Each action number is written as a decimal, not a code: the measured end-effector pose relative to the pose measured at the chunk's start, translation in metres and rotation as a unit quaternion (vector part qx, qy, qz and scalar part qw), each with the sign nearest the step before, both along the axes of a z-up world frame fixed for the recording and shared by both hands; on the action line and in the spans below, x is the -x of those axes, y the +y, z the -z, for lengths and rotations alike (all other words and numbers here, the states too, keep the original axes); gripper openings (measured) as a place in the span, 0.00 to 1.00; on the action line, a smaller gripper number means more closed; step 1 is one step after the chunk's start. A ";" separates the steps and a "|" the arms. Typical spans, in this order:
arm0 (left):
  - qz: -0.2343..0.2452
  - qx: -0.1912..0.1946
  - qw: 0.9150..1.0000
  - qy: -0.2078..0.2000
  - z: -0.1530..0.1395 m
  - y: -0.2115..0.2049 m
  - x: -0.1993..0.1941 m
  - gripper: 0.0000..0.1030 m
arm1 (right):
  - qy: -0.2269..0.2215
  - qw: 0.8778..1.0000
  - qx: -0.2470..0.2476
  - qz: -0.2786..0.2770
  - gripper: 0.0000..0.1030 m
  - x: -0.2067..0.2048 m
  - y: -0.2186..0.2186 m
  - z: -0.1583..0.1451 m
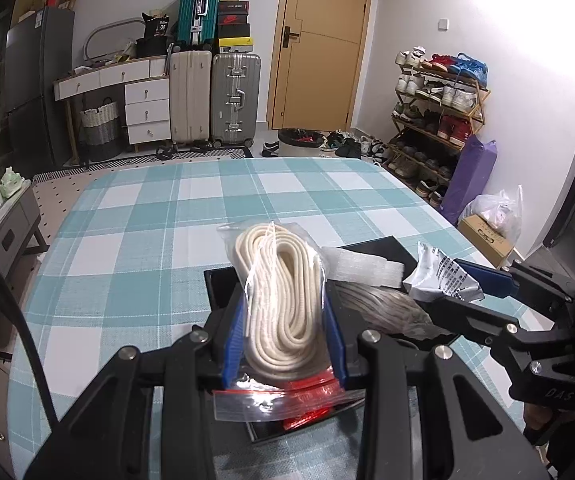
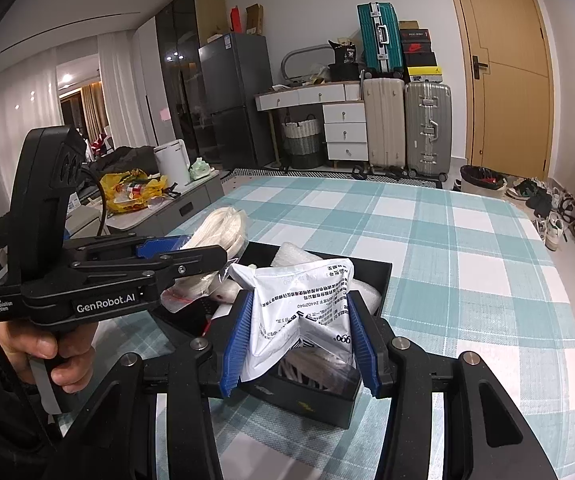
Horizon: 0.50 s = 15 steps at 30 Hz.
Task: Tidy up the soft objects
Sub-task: 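Lower the packet and rope bag into the black box and release both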
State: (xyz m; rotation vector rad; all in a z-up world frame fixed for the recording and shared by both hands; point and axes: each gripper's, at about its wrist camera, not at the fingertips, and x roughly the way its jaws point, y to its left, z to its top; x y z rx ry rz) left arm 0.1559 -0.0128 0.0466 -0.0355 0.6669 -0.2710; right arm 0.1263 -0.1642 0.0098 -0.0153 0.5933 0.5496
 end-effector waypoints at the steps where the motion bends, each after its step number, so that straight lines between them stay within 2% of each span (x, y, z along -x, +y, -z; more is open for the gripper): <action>1: 0.000 -0.002 1.000 0.001 0.001 0.000 -0.001 0.33 | 0.001 1.000 0.000 0.001 0.46 -0.002 0.000 0.001; 15: 0.003 -0.028 1.000 0.007 0.016 -0.009 -0.008 0.33 | 0.017 1.000 0.015 0.001 0.46 -0.018 0.003 0.015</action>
